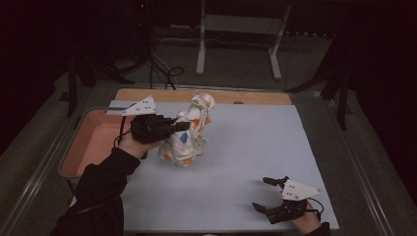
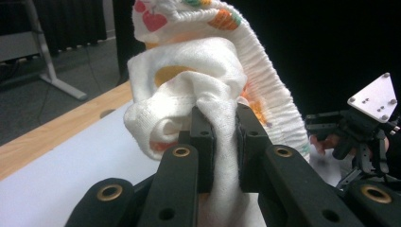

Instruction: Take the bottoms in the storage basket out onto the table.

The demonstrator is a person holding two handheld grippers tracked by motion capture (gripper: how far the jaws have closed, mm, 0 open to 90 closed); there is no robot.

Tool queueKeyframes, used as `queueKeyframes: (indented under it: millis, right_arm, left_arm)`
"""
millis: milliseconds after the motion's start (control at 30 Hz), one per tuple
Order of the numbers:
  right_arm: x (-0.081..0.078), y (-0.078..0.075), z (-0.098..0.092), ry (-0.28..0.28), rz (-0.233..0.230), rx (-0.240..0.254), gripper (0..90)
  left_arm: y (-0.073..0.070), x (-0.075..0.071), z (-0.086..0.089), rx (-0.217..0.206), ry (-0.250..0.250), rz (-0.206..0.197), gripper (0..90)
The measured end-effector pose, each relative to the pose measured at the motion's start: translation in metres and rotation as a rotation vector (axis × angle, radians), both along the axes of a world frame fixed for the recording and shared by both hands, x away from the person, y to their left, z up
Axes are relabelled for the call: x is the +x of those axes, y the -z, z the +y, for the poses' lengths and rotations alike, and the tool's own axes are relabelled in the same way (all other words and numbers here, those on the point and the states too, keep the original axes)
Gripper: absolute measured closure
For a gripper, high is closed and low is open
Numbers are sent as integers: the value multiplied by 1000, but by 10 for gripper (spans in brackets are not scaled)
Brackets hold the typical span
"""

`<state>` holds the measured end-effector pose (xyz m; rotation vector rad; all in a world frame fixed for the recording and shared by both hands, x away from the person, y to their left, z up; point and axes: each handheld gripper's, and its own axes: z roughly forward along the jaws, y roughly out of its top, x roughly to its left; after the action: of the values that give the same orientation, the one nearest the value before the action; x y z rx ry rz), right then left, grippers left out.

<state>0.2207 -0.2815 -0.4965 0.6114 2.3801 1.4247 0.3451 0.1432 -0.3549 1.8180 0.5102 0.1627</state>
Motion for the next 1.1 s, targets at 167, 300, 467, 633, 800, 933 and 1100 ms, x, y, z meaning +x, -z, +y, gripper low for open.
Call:
queueKeyframes:
  millis: [167, 300, 467, 633, 800, 933, 1100]
  right_arm:
    - [0, 0, 0, 5, -5, 5, 111]
    - [0, 0, 0, 5, -6, 3, 111]
    - [0, 0, 0, 5, -6, 3, 112]
    - [0, 0, 0, 5, -3, 8, 112]
    - [0, 0, 0, 3, -2, -3, 111]
    - [0, 0, 0, 5, -4, 2, 112]
    - [0, 0, 0, 9, -7, 2, 112]
  left_arm:
    - [12, -1, -15, 5, -3, 11, 819]
    - [22, -3, -23, 7, -21, 38, 819]
    - [35, -6, -34, 36, -43, 42, 819]
    - [41, -9, -41, 56, -46, 27, 819]
    - [50, -10, -49, 64, -46, 29, 819]
    - [61, -7, -54, 63, -47, 48, 819]
    - [73, -2, -58, 54, -63, 62, 818]
